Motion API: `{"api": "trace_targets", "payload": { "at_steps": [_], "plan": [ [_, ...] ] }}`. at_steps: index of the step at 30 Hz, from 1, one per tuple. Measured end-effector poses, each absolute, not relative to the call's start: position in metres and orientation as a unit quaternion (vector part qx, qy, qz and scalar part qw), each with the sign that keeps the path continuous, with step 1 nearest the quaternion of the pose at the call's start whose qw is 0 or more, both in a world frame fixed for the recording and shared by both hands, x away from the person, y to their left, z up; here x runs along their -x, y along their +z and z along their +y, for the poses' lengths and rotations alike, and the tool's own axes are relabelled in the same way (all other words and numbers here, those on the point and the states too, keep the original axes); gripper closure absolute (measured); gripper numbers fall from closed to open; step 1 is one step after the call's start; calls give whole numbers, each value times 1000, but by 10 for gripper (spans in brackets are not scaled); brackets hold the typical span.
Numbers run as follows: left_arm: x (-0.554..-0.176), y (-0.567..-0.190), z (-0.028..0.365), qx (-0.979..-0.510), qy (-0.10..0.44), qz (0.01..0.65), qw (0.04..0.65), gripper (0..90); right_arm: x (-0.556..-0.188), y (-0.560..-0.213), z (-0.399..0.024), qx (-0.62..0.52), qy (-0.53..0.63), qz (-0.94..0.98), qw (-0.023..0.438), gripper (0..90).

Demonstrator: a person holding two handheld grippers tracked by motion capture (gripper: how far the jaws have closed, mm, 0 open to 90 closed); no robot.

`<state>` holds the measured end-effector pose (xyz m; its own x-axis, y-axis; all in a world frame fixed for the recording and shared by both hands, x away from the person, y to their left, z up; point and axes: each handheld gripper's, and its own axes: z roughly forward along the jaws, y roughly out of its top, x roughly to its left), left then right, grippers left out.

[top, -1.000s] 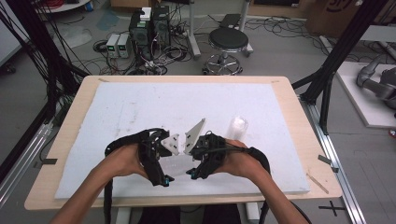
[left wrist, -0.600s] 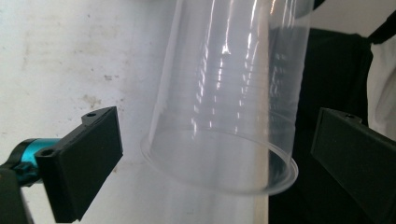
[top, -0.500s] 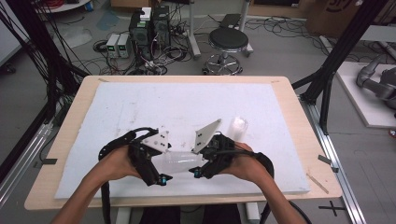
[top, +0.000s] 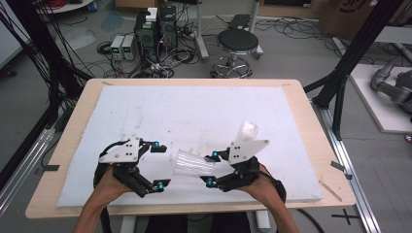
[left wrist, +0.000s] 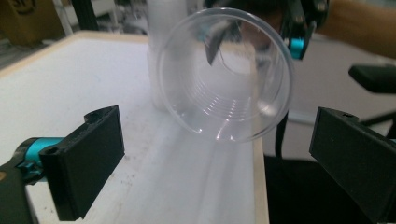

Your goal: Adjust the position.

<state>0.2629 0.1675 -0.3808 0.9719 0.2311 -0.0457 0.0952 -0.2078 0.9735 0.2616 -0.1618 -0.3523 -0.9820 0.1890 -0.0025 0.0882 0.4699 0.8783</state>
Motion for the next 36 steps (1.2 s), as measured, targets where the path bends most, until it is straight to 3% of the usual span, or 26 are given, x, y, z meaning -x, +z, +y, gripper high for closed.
{"api": "trace_targets", "payload": {
  "at_steps": [14, 36],
  "plan": [
    [-263, -411, 162, -753, 24, 107, 648, 31, -257, -379, -168, -75, 582, 809, 42, 423],
    [-271, -398, 122, -730, -6, 65, 680, 41, -257, -382, -163, -57, 595, 801, 33, 423]
  ]
}}
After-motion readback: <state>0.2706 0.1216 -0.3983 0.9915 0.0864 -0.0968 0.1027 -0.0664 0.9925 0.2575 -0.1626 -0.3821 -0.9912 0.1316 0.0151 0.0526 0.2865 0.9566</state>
